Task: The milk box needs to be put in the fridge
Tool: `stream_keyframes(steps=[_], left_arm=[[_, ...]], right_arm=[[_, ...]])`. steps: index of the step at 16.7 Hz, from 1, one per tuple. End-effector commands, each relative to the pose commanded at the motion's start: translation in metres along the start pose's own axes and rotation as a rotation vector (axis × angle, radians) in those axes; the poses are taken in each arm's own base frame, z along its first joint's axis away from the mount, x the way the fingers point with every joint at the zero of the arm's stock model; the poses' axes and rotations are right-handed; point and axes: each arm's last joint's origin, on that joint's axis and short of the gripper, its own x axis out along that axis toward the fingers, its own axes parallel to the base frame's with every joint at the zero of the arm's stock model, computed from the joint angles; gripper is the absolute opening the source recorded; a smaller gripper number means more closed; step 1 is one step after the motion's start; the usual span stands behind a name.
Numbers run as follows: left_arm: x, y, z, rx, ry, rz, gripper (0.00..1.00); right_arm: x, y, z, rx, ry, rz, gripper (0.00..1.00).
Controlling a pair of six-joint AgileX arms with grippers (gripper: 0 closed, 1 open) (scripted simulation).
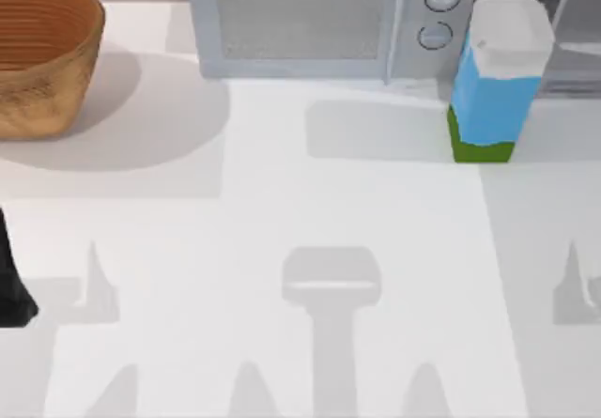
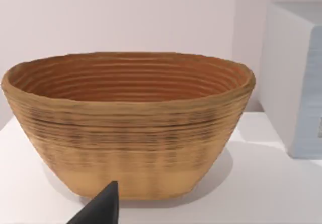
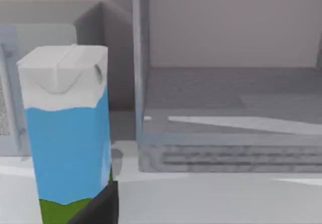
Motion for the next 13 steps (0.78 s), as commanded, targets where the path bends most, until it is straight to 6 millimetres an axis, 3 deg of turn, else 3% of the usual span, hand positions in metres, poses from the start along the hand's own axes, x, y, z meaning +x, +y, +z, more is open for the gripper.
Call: stream_keyframes(steps=[3, 8, 13], left_arm=[[0.000, 0.000, 0.000, 0.000, 0.000, 0.000, 1.00], [0.000, 0.000, 0.000, 0.000, 0.000, 0.000, 1.00], [0.000, 0.000, 0.000, 0.000, 0.000, 0.000, 1.00]], right_arm=[[0.000, 0.000, 0.003, 0.003, -0.007, -0.003, 1.00], [0.011, 0.003, 0.039, 0.022, -0.068, -0.024, 1.00], [0.060, 0.017, 0.069, 0.028, -0.032, -0.017, 1.00]])
